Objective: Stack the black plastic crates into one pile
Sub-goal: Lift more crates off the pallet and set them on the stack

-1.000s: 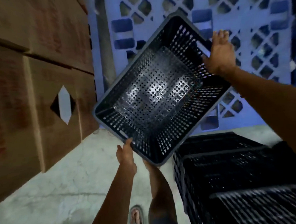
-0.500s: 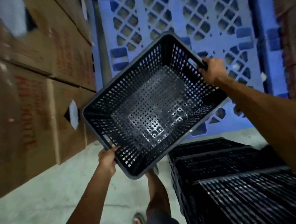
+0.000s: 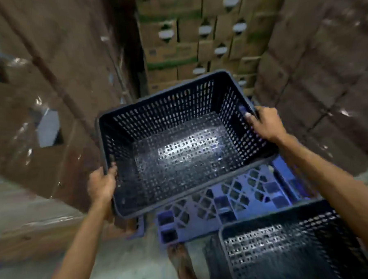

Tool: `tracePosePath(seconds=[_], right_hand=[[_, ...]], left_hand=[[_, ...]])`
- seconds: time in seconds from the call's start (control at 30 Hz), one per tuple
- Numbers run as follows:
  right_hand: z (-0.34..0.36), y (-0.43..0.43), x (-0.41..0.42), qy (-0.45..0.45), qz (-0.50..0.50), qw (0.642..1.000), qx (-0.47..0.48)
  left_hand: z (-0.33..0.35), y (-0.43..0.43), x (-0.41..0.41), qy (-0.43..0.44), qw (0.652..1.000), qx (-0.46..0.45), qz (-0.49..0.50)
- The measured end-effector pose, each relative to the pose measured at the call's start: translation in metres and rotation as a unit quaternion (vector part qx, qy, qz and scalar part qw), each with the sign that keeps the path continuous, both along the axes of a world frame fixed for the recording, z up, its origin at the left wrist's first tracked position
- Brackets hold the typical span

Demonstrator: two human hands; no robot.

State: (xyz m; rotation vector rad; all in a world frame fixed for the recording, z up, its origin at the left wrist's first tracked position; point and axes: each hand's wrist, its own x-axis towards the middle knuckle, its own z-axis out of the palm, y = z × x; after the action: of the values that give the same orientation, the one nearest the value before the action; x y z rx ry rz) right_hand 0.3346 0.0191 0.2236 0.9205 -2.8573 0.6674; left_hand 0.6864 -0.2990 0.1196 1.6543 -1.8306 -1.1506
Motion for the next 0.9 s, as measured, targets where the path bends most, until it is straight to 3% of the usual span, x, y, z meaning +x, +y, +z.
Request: tracePosePath(seconds=[0.2,0.37,0.53,0.9], right_hand=[[0.126,0.104,0.069,0.055,-0.033,0.997,-0.048],[0.17,0.2,0.11,0.005,-0.073,0.997,-0.033],[0.154,0.3,0.118,-0.053,-0.105,0.993,0.031],[0.068,0.463,0.075,-0.12,-0.094,0.987,0.053]], left_hand=[[0.145,0.06,0.044,0.008,0.987,-0.128,-0.093],[0.212,0.141,0.064,-0.002,0.972,-0.168,-0.165],[0.211,0.232,0.075,-0.02,0.97,-0.127,-0.205],[0.147,0.398,0.049,-0.118,0.968,-0.087,-0.204]])
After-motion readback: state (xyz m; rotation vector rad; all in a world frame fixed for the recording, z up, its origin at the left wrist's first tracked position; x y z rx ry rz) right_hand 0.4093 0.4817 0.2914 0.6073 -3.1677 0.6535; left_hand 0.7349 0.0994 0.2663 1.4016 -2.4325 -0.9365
